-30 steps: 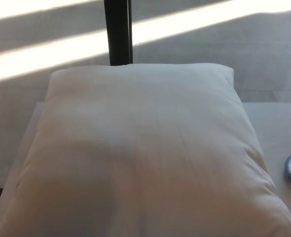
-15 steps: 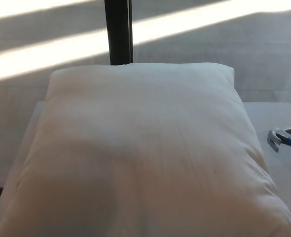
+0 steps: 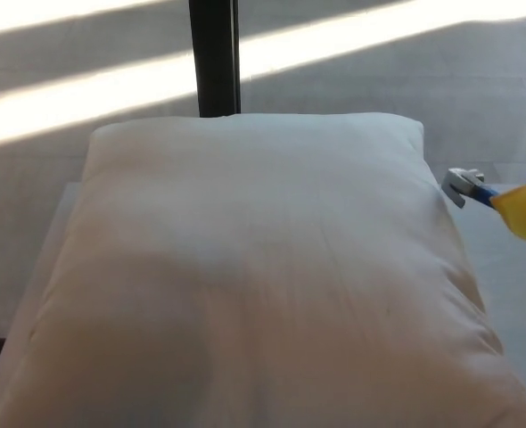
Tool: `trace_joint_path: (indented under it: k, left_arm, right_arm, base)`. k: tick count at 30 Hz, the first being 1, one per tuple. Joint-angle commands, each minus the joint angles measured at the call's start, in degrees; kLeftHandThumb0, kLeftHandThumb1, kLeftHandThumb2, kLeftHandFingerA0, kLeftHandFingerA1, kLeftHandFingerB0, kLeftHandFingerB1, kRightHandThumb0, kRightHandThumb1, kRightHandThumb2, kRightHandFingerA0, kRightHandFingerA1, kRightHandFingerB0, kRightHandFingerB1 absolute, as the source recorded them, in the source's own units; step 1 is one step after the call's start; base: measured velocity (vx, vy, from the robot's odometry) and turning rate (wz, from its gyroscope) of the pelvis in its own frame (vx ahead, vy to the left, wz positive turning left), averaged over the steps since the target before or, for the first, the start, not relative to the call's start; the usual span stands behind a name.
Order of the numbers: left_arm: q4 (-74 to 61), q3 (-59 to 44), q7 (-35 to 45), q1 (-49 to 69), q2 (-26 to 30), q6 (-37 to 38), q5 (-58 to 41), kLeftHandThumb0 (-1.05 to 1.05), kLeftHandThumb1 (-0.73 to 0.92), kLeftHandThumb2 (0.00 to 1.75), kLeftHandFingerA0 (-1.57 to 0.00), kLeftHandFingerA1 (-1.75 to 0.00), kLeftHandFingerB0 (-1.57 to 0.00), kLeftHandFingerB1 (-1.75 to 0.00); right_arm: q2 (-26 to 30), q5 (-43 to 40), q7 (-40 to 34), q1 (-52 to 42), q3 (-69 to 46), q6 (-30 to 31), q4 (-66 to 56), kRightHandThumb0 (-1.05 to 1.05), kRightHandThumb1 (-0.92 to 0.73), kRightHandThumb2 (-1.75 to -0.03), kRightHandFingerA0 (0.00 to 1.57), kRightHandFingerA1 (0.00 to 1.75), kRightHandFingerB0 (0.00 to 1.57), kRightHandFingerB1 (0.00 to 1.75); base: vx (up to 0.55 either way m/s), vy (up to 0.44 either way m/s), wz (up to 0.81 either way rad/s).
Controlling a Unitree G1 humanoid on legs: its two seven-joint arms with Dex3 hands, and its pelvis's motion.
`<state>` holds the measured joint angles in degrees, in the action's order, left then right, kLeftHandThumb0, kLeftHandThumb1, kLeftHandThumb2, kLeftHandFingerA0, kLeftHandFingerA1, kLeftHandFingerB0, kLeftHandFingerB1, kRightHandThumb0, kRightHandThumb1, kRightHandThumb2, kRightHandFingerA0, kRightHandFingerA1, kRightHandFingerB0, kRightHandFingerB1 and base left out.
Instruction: A hammer is kept on the right hand side and a pillow is kept on the left hand side on the desk infront of the robot and the robot uses its right hand to pick up the hammer and makes a downward swinging motion to hit the pillow
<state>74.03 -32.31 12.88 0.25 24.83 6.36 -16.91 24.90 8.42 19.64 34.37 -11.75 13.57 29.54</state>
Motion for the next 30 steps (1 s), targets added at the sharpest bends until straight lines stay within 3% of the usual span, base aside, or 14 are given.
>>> trace_joint_path:
  k: [1,4,5,9,13,17,22,27,30]
  left_arm:
    - [-0.07,1.05,1.29,2.6,0.42,3.59,1.01,-0.63,0.64,0.59,-0.67,-0.55,-0.62,-0.5]
    - [-0.33,0.64,1.87,2.61,0.44,3.16,0.4,-0.62,0.63,0.6,-0.69,-0.56,-0.67,-0.52]
    - [-0.47,0.22,1.83,2.78,0.3,2.94,-0.08,-0.6,0.61,0.59,-0.72,-0.6,-0.73,-0.58]
    - [-0.67,1.51,1.59,3.54,0.36,4.35,1.37,-0.63,0.64,0.6,-0.7,-0.59,-0.7,-0.59]
    - [-0.67,1.1,1.75,3.34,0.3,3.75,0.84,-0.63,0.64,0.59,-0.69,-0.59,-0.64,-0.55]
    - [-0.48,0.83,1.54,3.19,0.07,3.35,0.52,-0.59,0.65,0.59,-0.72,-0.59,-0.64,-0.53]
    - [-1.0,0.89,1.23,2.83,0.11,2.29,0.39,-0.59,0.65,0.6,-0.69,-0.57,-0.63,-0.53]
    - [-0.54,1.02,1.72,3.02,0.09,3.13,0.65,-0.6,0.63,0.59,-0.71,-0.57,-0.7,-0.57]
    - [-0.86,1.05,2.03,3.16,0.06,3.17,0.56,-0.63,0.63,0.59,-0.68,-0.57,-0.66,-0.55]
  right_arm:
    - [-5.73,-25.49,3.49,11.69,-12.68,32.47,-16.34,-0.26,-0.58,-1.14,1.06,1.75,0.74,1.66]
    - [-6.96,-27.33,4.29,12.3,-13.06,32.23,-17.8,-0.25,-0.56,-1.18,1.07,1.75,0.73,1.71]
    - [-8.05,-28.39,3.53,13.05,-13.86,33.2,-18.49,-0.28,-0.59,-1.1,1.08,1.75,0.69,1.68]
    - [-10.53,-31.81,3.33,16.67,-15.72,37.48,-19.75,-0.31,-0.57,-1.12,1.06,1.75,0.62,1.75]
    - [-12.23,-33.27,4.31,17.85,-15.85,38.46,-21.1,-0.27,-0.59,-1.2,1.08,1.75,0.72,1.72]
    - [-17.21,-37.44,0.78,20.56,-18.51,44.21,-24.31,-0.28,-0.63,-1.04,1.02,1.75,0.69,1.75]
    - [-18.24,-38.13,2.63,22.48,-17.65,51.15,-26.03,-0.31,-0.55,-1.19,1.04,1.75,0.78,1.68]
    - [-21.12,-40.71,1.81,25.21,-20.5,56.06,-26.74,-0.32,-0.59,-1.1,1.01,1.75,0.75,1.68]
    - [-22.22,-41.33,1.57,26.5,-21.55,57.22,-27.35,-0.35,-0.57,-1.09,1.0,1.75,0.83,1.57]
  base:
    - [0.0,0.0,0.0]
    - [0.0,0.0,0.0]
    - [0.0,0.0,0.0]
    - [0.0,0.0,0.0]
    - [0.0,0.0,0.0]
    - [0.0,0.0,0.0]
    - [0.0,0.0,0.0]
    - [0.0,0.0,0.0]
    - [0.0,0.0,0.0]
